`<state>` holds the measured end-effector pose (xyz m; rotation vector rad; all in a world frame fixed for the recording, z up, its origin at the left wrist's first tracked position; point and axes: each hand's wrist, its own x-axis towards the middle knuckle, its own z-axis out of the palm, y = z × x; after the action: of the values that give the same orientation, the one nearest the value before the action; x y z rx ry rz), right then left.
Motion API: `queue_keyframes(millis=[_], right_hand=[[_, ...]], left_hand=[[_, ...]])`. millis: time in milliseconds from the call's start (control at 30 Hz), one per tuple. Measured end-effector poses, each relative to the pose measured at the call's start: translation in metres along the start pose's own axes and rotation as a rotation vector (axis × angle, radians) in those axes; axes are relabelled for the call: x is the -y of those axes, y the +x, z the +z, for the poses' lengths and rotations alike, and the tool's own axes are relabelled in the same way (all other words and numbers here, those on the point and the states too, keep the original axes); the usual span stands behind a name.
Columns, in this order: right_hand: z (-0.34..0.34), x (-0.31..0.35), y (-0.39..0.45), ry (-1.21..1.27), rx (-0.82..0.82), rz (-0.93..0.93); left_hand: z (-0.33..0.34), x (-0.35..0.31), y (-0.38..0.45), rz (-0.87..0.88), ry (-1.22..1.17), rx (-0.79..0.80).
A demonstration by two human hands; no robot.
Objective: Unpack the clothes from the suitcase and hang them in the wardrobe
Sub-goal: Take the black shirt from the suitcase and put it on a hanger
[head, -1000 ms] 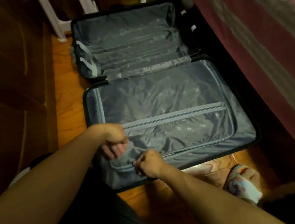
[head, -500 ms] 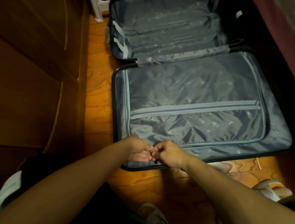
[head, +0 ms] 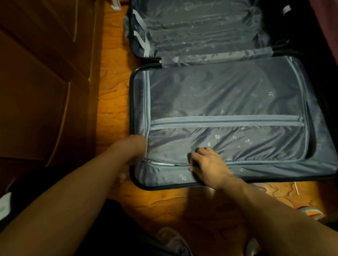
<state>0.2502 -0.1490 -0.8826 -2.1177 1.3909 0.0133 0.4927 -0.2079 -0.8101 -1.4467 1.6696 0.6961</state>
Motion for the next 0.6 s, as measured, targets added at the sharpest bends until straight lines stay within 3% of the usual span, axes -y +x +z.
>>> queue_keyframes(millis=[200,300,367,500,600], right_hand=[[-0.008,0.003,0.006,0.100,-0.019,0.011],[-0.018,0.005,0.007,0.255,-0.039,0.172],[-0.034,0.001,0.016,0.293,-0.141,0.243],[-0.098,-0.004,0.038,0.167,-0.347,0.203],[-0.147,-0.006,0.052,0.136,-0.397,0.202]], left_hand=[[-0.001,0.033,0.014,-0.052,-0.210,-0.282],[-0.014,0.051,0.024,-0.021,-0.332,-0.456],[-0.026,0.053,0.034,-0.015,-0.337,-0.572],[-0.070,0.061,0.058,-0.068,-0.298,-0.732],[-0.104,0.067,0.081,-0.117,-0.227,-0.810]])
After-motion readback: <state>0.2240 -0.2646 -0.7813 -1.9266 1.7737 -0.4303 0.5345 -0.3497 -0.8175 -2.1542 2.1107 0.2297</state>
